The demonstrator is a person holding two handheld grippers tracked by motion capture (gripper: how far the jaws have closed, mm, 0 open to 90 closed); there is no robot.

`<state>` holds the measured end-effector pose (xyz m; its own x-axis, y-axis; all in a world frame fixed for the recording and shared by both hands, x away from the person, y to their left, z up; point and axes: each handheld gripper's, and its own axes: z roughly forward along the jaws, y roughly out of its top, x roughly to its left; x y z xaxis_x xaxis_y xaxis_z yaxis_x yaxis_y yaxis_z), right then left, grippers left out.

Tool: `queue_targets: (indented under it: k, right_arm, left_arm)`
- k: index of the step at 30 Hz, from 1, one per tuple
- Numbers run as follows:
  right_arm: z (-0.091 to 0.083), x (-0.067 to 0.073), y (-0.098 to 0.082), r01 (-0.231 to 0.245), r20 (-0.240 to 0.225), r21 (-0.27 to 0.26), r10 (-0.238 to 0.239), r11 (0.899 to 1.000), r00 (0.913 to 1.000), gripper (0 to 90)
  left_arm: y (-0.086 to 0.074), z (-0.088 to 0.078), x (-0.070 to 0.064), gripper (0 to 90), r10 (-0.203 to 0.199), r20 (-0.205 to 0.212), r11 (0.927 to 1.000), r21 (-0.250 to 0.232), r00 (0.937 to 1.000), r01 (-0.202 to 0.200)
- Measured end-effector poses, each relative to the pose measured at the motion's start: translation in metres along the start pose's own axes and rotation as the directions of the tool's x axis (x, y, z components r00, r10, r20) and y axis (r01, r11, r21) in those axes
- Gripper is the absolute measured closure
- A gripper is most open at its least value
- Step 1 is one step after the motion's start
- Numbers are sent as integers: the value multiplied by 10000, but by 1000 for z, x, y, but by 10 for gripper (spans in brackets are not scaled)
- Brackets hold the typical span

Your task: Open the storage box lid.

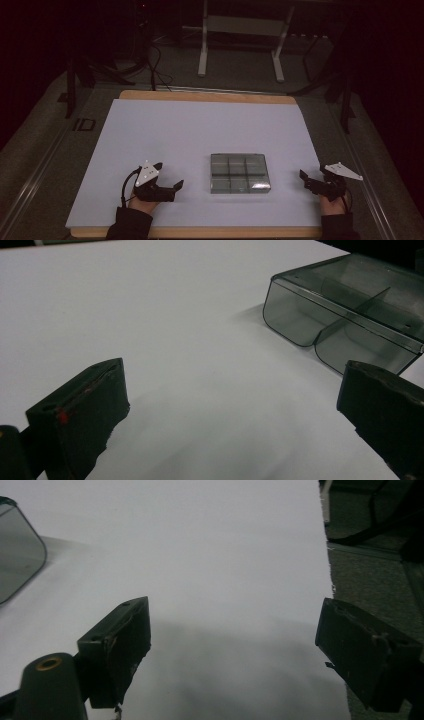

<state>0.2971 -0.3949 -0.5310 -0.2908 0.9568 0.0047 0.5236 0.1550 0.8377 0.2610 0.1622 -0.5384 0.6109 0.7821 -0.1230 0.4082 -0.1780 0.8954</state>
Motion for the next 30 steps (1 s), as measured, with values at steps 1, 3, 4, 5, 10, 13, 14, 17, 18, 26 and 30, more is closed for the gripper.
queue_targets:
  k: [1, 3, 4, 5, 10, 13, 14, 17, 18, 26, 30]
  right_arm:
    - [0, 0, 0, 52, -67, 11, -52, 10000, 10000, 143]
    - [1, 1, 1, 167, -231, 114, -164, 9998, 9996, 141]
    - [1, 1, 1, 285, -310, 164, -280, 9995, 9991, 141]
    - [1, 2, 2, 410, -396, 256, -400, 9988, 9984, 141]
    - [4, 9, 4, 847, -1036, 570, -785, 9948, 9915, 150]
    - [6, 14, 6, 1257, -1528, 719, -1136, 9895, 9817, 182]
    - [7, 16, 7, 1400, -1707, 735, -1258, 9874, 9772, 220]
    - [8, 21, 8, 1618, -2204, 768, -1415, 9838, 9651, 243]
    - [8, 21, 8, 1618, -2204, 768, -1415, 9838, 9651, 243]
    - [17, 34, 9, 2275, -3489, 1226, -1726, 9660, 9211, 359]
    - [19, 42, 9, 2595, -3705, 1195, -1994, 9583, 9072, 435]
  left_arm:
    - [1, 1, 1, 11, -23, 80, 10000, 71, 10000, 23]
    - [1, 1, 2, 11, -51, 282, 9999, 166, 9996, 47]
    - [1, 2, 2, 11, -74, 262, 9998, 207, 9996, 69]
    - [2, 2, 2, 11, -72, 306, 9997, 234, 9995, 65]
    - [5, 4, 1, 26, 115, 455, 9973, 719, 9989, -148]
    - [7, 5, 1, 54, 96, 648, 9963, 846, 9979, -151]
    - [9, 7, -1, 62, 164, 727, 9958, 886, 9972, -228]
    - [11, 10, -2, 85, 148, 962, 9945, 1014, 9953, -246]
    - [11, 10, -2, 107, 148, 962, 9945, 1014, 9953, -246]
    - [14, 24, -12, 284, 742, 1388, 9853, 1426, 9875, -941]
    - [15, 30, -19, 424, 1024, 1703, 9764, 1710, 9801, -1317]
